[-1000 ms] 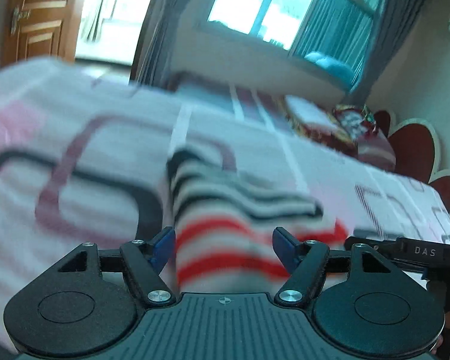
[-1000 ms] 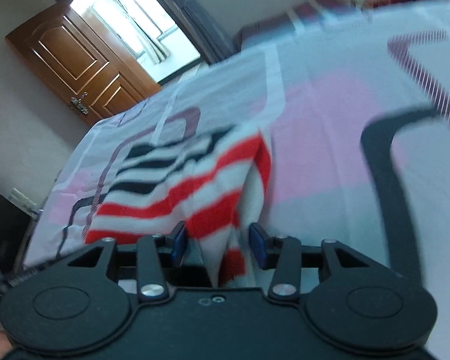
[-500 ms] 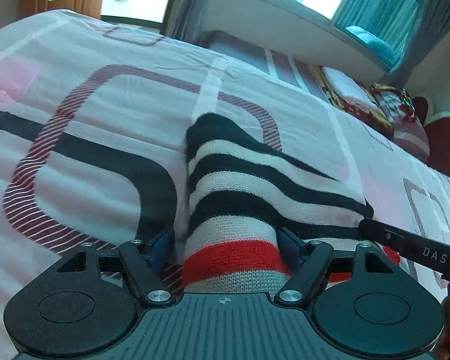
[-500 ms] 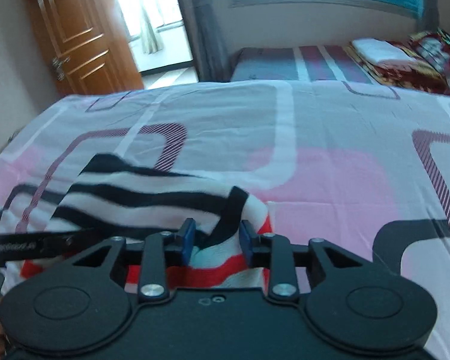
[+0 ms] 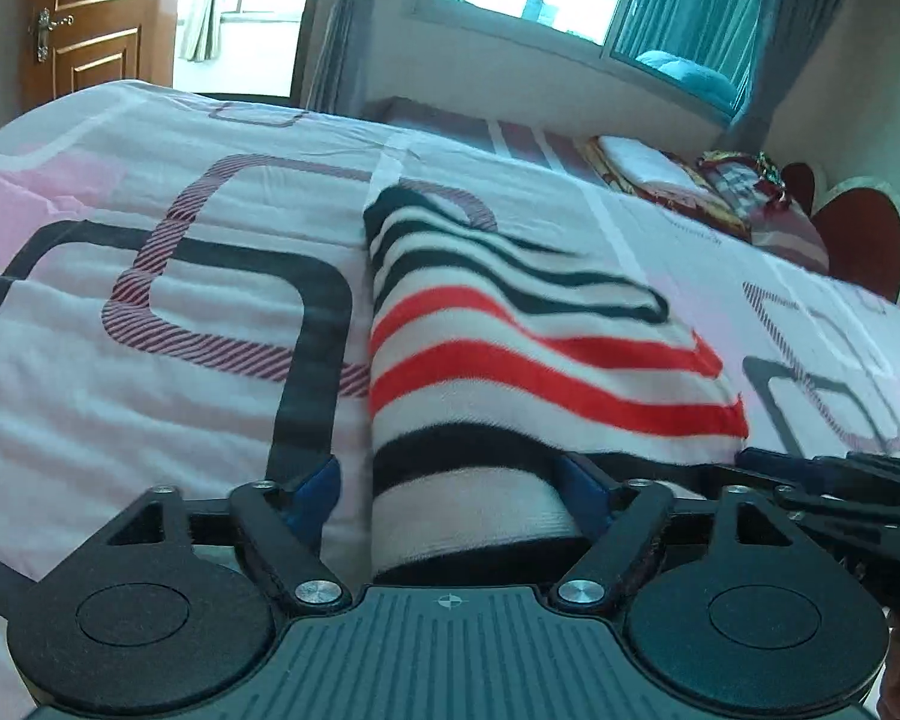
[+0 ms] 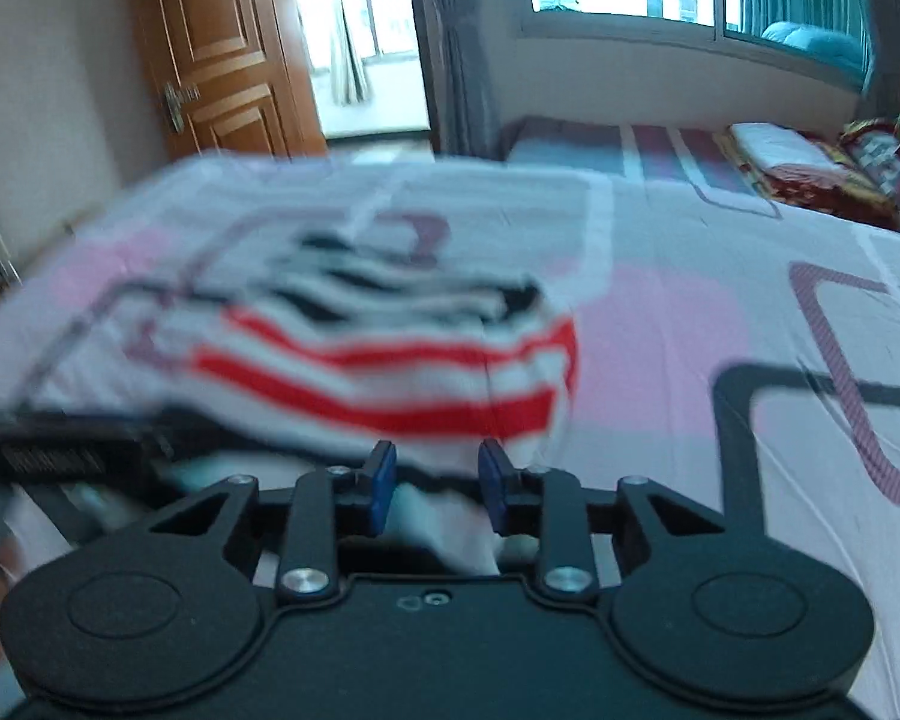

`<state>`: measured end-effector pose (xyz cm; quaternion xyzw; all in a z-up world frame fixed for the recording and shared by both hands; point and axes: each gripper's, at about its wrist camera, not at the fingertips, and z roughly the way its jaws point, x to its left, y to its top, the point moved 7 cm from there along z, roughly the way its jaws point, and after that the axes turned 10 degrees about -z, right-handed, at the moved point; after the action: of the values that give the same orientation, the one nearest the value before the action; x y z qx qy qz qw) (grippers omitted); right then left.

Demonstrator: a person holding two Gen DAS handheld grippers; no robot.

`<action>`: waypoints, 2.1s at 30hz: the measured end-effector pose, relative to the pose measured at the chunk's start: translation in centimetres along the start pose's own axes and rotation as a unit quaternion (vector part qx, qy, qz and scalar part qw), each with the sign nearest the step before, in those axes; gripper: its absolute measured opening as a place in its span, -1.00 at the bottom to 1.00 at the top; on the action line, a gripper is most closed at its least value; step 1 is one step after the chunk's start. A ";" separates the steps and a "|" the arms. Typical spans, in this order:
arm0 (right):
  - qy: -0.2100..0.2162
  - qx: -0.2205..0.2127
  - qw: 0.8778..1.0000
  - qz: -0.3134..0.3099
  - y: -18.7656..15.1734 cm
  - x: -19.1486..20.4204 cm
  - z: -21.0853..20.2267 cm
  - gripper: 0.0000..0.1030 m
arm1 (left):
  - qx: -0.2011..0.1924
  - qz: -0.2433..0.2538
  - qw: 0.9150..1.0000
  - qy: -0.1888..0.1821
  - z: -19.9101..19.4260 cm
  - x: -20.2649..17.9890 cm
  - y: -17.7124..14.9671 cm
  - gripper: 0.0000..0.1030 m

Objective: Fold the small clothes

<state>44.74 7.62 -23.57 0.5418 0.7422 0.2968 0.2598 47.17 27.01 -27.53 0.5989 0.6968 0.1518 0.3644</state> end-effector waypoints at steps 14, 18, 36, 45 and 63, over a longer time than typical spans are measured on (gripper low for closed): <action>-0.047 0.019 0.999 -0.003 -4.5 1.9 -3.8 -0.41 | 0.041 0.039 0.998 0.006 -3.3 -0.1 -5.1 0.68; -0.049 0.028 0.998 0.026 -5.0 1.5 -3.2 -0.38 | 0.046 0.047 0.998 0.005 -4.6 -0.5 -5.0 0.69; -0.040 -0.027 0.995 0.090 -6.2 2.8 -13.5 0.45 | 0.051 0.035 0.996 0.062 -13.1 -2.9 -6.0 1.00; -0.002 -0.037 0.994 0.100 -7.6 2.4 -18.4 0.65 | -0.017 0.061 0.993 0.095 -21.6 -5.7 -7.2 1.00; -0.035 -0.108 0.993 0.037 -9.6 2.4 -34.4 0.99 | -0.081 0.067 0.988 0.110 -37.1 -11.6 -13.0 1.00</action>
<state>13.54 2.16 -6.93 0.5477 0.6755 0.3659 0.3315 12.38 21.31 -6.64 0.5927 0.6763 0.2969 0.3213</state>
